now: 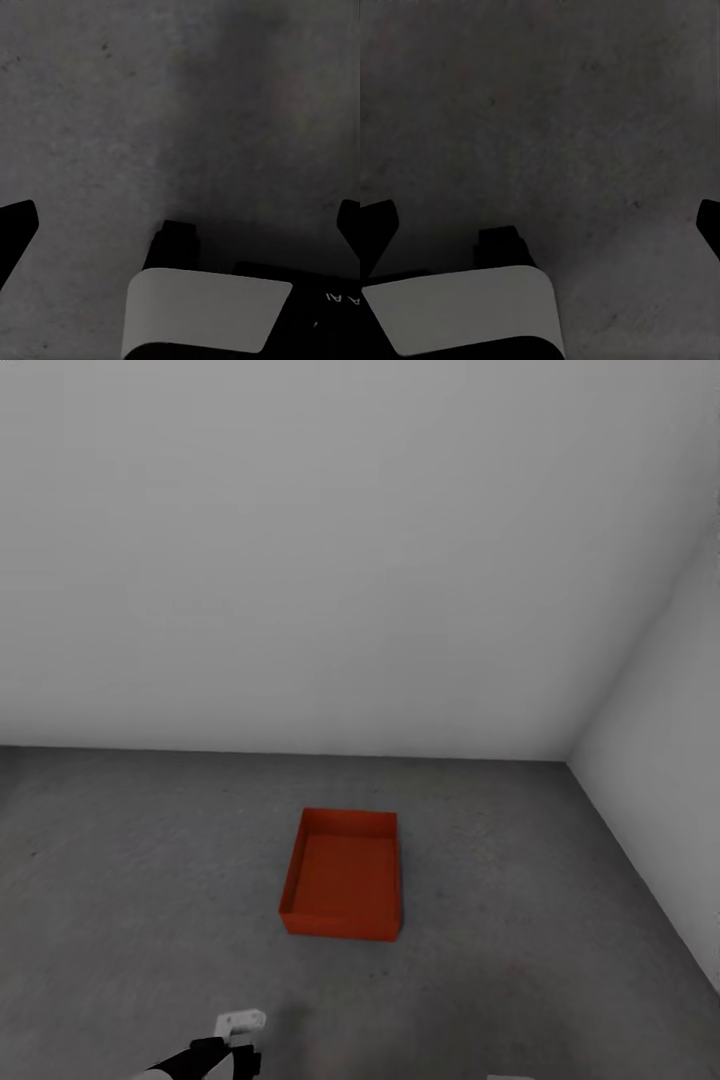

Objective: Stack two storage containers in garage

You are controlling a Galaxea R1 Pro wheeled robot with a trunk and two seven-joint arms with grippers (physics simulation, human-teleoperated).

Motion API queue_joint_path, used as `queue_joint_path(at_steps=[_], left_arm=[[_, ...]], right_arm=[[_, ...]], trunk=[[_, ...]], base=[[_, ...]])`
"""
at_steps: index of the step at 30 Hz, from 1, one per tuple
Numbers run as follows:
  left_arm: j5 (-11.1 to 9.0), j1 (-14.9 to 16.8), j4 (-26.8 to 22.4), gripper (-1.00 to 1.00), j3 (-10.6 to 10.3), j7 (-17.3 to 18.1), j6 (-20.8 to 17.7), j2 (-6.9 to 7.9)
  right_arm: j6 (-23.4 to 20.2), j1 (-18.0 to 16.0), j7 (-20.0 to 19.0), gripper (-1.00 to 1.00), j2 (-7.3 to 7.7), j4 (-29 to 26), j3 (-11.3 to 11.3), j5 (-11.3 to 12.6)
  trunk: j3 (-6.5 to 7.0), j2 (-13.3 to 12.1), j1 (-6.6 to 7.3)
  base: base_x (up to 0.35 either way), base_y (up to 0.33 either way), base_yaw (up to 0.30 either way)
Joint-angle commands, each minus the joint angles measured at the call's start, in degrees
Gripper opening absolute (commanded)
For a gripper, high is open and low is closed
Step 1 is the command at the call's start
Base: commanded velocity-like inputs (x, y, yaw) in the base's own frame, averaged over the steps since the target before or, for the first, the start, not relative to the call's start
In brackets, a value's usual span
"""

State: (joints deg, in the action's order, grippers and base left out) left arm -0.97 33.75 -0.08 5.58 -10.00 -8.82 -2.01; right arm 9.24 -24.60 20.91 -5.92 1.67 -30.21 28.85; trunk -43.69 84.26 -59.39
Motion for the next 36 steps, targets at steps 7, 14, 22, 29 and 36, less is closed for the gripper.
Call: queue_joint_path(at_steps=[7, 14, 22, 29, 36], left_arm=[[-0.08, -2.07, -0.01, 1.00, 0.41, -0.19, 0.32, -0.03], [-0.08, -4.30, -0.03, 1.00, 0.47, -0.19, 1.73, 0.01], [-0.17, -5.78, -0.01, 1.00, 0.49, -0.11, 3.23, 0.08], [-0.18, -6.97, 0.00, 1.00, 0.49, -0.11, 3.36, 0.25], [-0.18, -8.32, 0.00, 1.00, 0.49, -0.11, 3.37, 0.70]], right_arm=[[0.50, 1.04, -0.07, 1.00, 0.03, 0.18, -0.47, 0.28], [0.51, 1.86, -0.10, 1.00, 0.13, 0.18, -0.47, -0.07], [0.43, 2.79, -1.36, 1.00, 0.44, 0.18, -0.47, -0.14], [0.43, 3.05, -1.48, 1.00, 0.46, 0.18, -0.47, -0.18], [0.35, 3.25, -1.56, 1.00, 0.46, 0.18, -0.47, -0.19]], trunk=[[0.57, 0.02, 0.00], [1.17, 0.02, 0.00], [1.87, 0.02, 0.00], [2.47, 0.02, 0.00], [3.08, 0.02, 0.00]], base=[[0.000, 0.000, -0.070], [0.000, 0.000, -0.070], [0.000, 0.000, -0.070], [0.000, 0.000, -0.070], [0.000, 0.000, -0.070]])
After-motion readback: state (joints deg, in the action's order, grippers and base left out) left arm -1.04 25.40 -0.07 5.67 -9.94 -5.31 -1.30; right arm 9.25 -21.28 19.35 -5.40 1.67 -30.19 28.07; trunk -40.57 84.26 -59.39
